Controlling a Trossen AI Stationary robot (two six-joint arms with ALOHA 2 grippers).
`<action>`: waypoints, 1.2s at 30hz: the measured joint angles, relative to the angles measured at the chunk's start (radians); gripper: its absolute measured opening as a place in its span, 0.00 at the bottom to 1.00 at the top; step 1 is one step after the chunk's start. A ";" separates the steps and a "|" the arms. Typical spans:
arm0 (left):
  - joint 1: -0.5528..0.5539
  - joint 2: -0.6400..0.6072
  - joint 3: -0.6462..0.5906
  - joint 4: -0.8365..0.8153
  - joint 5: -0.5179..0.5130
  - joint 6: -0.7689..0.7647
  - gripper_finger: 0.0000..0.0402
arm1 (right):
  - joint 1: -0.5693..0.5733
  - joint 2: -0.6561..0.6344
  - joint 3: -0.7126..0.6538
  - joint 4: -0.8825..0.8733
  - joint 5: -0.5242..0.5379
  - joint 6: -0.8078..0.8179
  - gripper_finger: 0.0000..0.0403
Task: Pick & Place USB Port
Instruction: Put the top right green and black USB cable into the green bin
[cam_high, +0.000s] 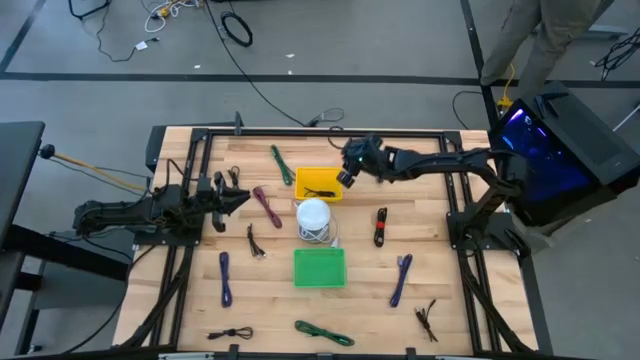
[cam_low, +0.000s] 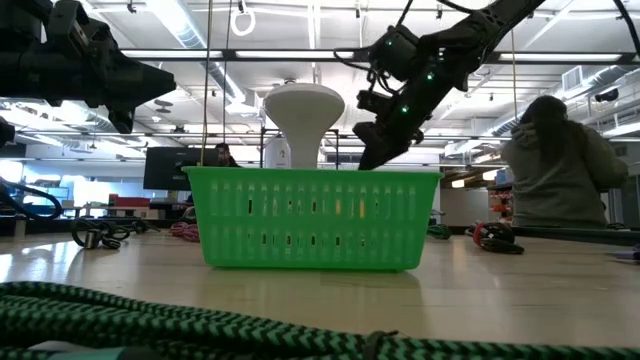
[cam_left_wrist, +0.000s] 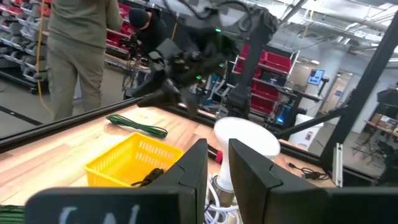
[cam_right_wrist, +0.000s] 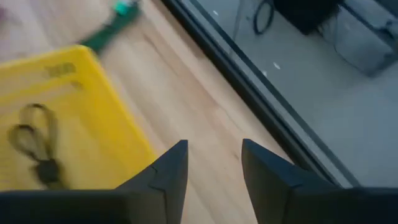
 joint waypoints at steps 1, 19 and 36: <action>0.000 0.000 0.000 0.000 0.005 -0.001 0.17 | -0.020 -0.005 0.000 -0.035 0.001 0.009 0.38; 0.000 0.000 0.000 -0.006 0.009 0.000 0.17 | -0.230 0.015 -0.001 -0.309 -0.167 0.115 0.50; 0.000 0.000 0.000 -0.031 0.009 -0.001 0.17 | -0.234 0.147 -0.002 -0.296 -0.142 0.139 0.67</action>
